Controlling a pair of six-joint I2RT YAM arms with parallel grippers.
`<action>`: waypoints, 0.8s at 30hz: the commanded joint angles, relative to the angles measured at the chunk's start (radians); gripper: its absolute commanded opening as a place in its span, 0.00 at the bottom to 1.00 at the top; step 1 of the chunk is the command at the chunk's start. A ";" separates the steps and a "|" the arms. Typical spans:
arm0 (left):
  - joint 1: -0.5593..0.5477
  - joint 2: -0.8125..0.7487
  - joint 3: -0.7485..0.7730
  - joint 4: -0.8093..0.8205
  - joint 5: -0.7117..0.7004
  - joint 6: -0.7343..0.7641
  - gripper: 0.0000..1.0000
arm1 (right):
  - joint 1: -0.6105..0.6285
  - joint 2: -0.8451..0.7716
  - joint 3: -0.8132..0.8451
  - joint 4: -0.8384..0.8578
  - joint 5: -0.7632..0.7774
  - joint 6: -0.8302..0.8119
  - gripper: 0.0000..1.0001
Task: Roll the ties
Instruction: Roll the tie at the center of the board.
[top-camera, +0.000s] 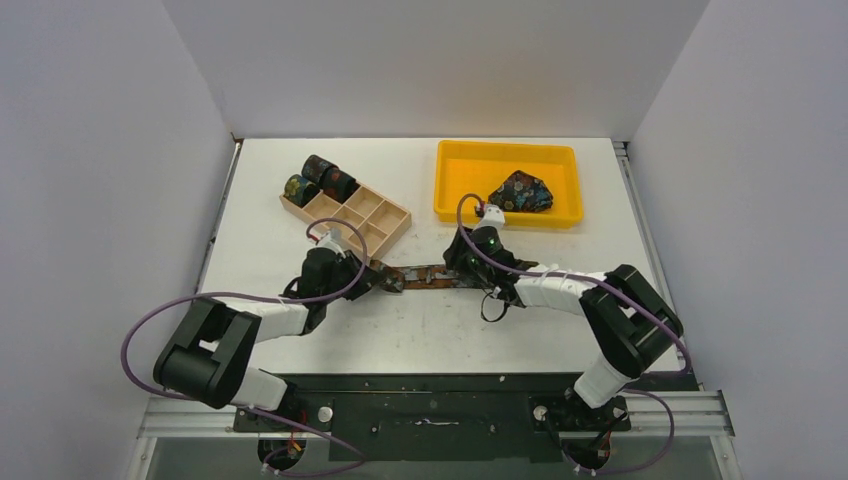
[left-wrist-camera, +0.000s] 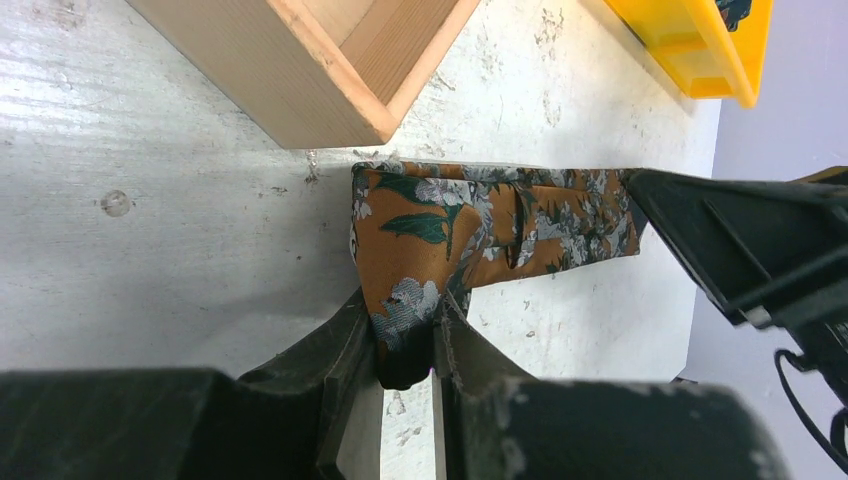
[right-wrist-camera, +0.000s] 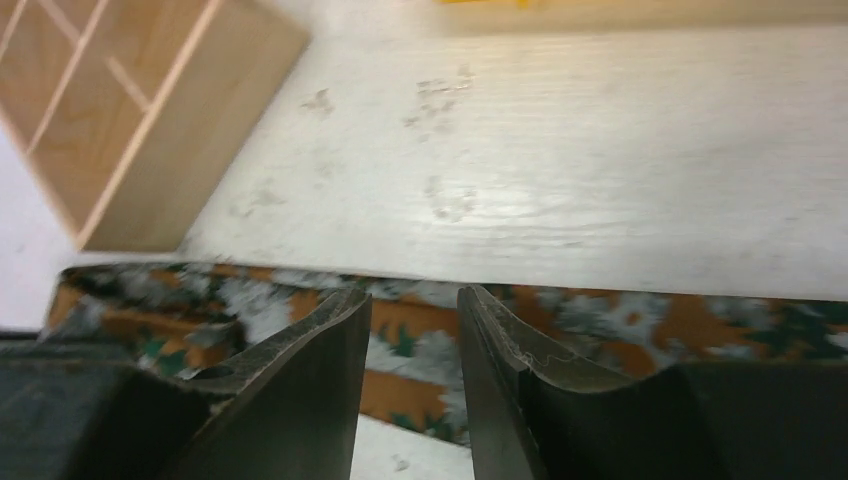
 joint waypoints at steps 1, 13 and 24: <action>-0.004 -0.053 -0.008 0.010 -0.024 -0.009 0.00 | -0.037 0.000 -0.034 -0.003 0.104 0.008 0.38; -0.006 -0.151 -0.027 -0.070 -0.092 -0.045 0.00 | -0.004 -0.019 -0.201 0.030 0.098 0.075 0.34; -0.051 -0.232 -0.010 -0.272 -0.175 0.023 0.00 | 0.165 -0.149 -0.377 0.029 0.166 0.226 0.32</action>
